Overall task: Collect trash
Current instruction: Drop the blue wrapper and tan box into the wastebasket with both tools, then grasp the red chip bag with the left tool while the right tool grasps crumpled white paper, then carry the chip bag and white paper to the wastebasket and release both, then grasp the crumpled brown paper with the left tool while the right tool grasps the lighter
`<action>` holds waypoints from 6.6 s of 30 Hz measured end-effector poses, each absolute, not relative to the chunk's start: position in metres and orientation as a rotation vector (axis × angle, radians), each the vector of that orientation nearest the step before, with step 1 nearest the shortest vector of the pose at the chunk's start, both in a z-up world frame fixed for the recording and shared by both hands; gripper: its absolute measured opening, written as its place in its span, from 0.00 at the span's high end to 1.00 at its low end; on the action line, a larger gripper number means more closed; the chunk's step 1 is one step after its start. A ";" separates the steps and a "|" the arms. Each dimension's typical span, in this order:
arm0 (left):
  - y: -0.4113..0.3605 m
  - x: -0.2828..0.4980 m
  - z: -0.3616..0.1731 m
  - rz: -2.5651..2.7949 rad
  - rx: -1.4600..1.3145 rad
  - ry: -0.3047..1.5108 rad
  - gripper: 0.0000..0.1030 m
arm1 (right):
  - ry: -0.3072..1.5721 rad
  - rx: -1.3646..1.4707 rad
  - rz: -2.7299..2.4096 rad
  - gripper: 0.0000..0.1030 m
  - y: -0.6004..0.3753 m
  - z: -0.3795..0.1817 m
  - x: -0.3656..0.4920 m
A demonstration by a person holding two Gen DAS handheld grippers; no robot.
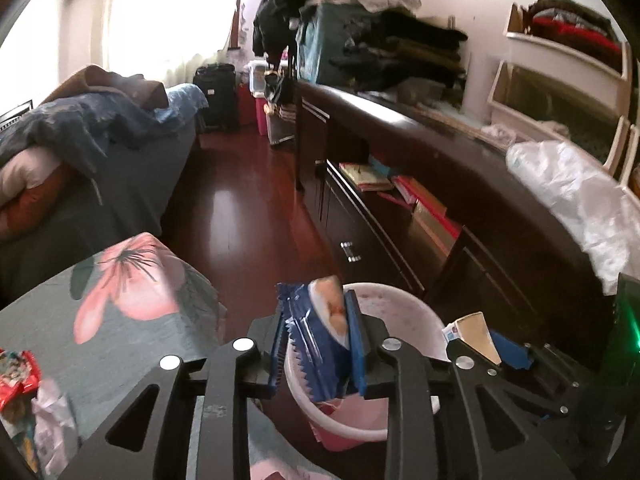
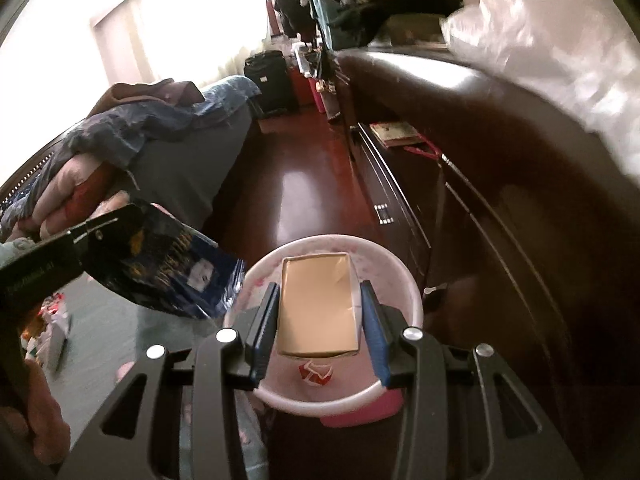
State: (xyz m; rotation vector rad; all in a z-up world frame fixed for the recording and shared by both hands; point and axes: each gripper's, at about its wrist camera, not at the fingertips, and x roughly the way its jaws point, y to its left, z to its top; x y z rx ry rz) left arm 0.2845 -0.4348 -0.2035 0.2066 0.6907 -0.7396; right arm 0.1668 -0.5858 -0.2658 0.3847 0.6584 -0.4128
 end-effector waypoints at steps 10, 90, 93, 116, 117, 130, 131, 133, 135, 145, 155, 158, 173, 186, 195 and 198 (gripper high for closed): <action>-0.437 0.293 -0.207 -0.708 0.208 0.647 0.22 | 0.666 0.369 -0.439 0.49 -0.599 -0.289 0.190; -0.087 0.368 -0.169 -0.070 -0.022 0.646 0.96 | 0.866 -0.055 0.081 0.44 -0.243 -0.260 0.331; -0.088 0.362 -0.165 -0.072 -0.018 0.641 0.96 | 0.867 -0.030 0.087 0.44 -0.249 -0.257 0.325; -0.264 0.295 -0.135 -0.469 0.058 0.613 0.94 | 0.702 0.282 -0.190 0.44 -0.447 -0.215 0.188; -0.274 0.294 -0.137 -0.487 0.065 0.617 0.94 | 0.699 0.293 -0.217 0.44 -0.460 -0.218 0.182; -0.423 0.294 -0.181 -0.697 0.177 0.667 0.92 | 0.739 0.377 -0.436 0.44 -0.577 -0.272 0.170; -0.430 0.296 -0.185 -0.699 0.186 0.671 0.92 | 0.747 0.376 -0.445 0.44 -0.583 -0.278 0.174; -0.441 0.299 -0.193 -0.705 0.194 0.681 0.89 | 0.752 0.376 -0.452 0.43 -0.589 -0.285 0.180; -0.447 0.304 -0.198 -0.706 0.195 0.691 0.74 | 0.755 0.375 -0.461 0.41 -0.594 -0.290 0.185; -0.448 0.300 -0.188 -0.674 0.215 0.582 0.19 | 0.730 0.351 -0.491 0.22 -0.603 -0.291 0.197; -0.404 0.290 -0.172 -0.577 0.217 0.544 0.14 | 0.718 0.348 -0.435 0.17 -0.569 -0.267 0.186; -0.374 0.288 -0.167 -0.508 0.206 0.541 0.12 | 0.716 0.344 -0.388 0.16 -0.547 -0.257 0.185; -0.190 0.337 -0.198 -0.092 0.063 0.718 0.08 | 0.716 0.149 -0.083 0.10 -0.381 -0.213 0.202; -0.137 0.367 -0.234 -0.089 -0.049 0.845 0.89 | 0.751 0.051 0.045 0.10 -0.301 -0.213 0.231; -0.080 0.344 -0.181 -0.056 -0.090 0.708 0.89 | 0.856 0.074 0.140 0.11 -0.232 -0.237 0.282; -0.060 0.337 -0.172 -0.045 -0.098 0.678 0.89 | 0.880 0.066 0.125 0.14 -0.213 -0.245 0.298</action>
